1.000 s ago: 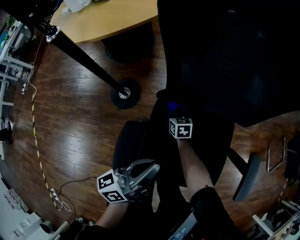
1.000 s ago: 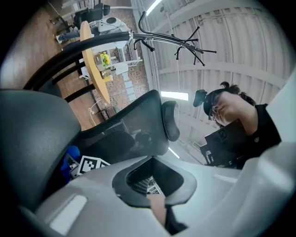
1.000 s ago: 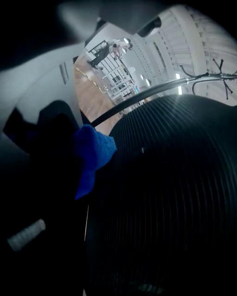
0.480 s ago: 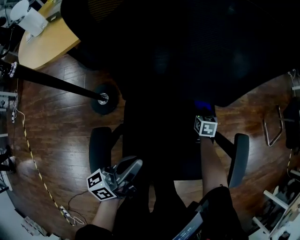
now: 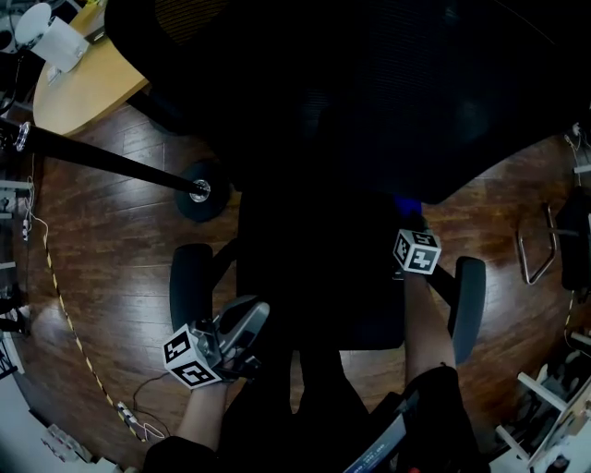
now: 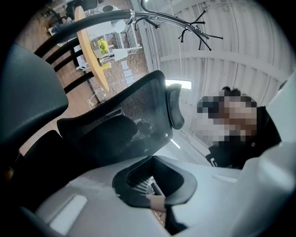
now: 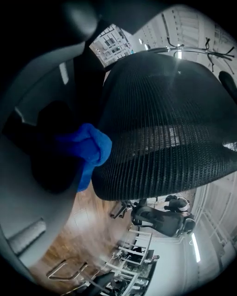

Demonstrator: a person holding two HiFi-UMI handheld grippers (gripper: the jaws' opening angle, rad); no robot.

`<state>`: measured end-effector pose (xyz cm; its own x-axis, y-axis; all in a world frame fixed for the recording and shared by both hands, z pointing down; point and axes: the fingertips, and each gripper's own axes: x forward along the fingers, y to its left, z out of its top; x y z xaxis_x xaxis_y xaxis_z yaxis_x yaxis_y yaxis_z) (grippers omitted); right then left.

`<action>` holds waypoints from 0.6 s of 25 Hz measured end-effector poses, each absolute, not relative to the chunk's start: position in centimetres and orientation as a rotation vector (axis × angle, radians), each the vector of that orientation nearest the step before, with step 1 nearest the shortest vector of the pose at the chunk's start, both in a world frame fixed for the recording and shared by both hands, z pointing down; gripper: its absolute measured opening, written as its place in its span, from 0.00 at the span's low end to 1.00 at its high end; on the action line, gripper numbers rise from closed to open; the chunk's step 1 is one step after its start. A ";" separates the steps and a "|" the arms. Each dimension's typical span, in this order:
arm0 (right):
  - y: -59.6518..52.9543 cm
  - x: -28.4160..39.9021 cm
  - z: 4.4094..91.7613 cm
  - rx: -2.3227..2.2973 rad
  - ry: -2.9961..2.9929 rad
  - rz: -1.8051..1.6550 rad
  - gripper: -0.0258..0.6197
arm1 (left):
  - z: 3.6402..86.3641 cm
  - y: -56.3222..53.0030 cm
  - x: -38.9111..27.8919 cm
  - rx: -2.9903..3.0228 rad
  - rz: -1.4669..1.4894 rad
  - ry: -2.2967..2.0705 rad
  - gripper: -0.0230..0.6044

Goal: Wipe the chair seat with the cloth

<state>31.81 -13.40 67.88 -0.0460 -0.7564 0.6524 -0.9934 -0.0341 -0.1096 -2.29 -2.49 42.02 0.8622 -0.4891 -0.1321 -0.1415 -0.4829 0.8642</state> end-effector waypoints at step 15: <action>-16.1 -2.5 66.3 1.241 -2.368 1.079 0.13 | 40.7 -2.4 -7.6 2.091 -0.499 -0.584 0.04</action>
